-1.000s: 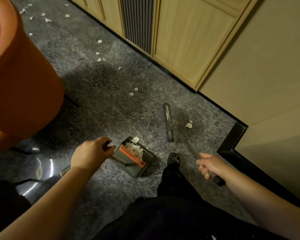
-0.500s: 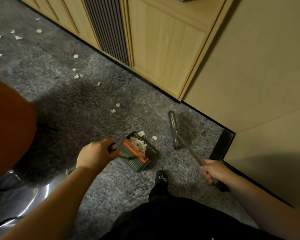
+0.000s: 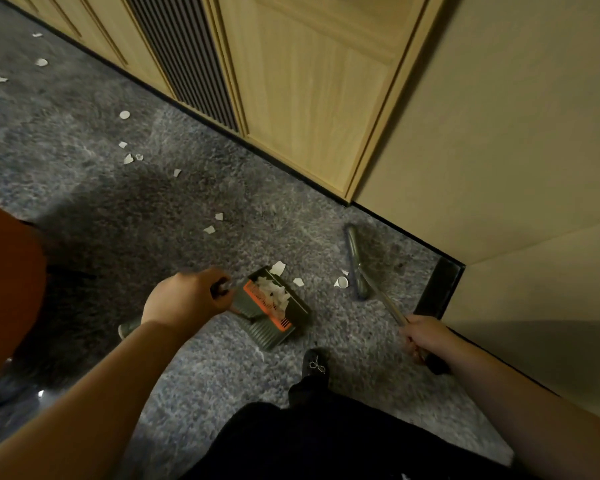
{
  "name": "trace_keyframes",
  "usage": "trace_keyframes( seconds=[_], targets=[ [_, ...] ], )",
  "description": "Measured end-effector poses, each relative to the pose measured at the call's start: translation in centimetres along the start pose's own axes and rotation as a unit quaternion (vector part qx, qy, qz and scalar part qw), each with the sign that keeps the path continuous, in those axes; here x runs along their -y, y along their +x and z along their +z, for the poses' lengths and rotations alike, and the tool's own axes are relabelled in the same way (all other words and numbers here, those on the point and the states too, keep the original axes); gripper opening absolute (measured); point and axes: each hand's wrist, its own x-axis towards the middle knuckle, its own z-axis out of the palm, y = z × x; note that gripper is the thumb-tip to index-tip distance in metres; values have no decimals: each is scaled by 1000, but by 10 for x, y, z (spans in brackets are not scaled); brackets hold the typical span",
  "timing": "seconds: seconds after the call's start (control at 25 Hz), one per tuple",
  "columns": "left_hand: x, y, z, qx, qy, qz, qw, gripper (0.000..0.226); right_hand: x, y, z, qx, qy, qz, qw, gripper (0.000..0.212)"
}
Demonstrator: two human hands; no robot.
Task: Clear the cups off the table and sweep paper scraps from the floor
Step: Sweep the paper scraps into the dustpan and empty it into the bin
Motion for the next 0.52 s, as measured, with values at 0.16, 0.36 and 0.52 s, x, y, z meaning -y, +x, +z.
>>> trace_keyframes(
  seconds=[0.16,0.36,0.52],
  targets=[
    [4,3,-7,-3,2,42,999,16,13,15,8,16,-53,-4,998,14],
    [10,12,-12,18,-7,44,999,14,34,26,30,51,-116,-6,992,13],
    [12,18,-11,33,-18,43,998,15,41,27,62,72,-159,-16,985,32]
  ],
)
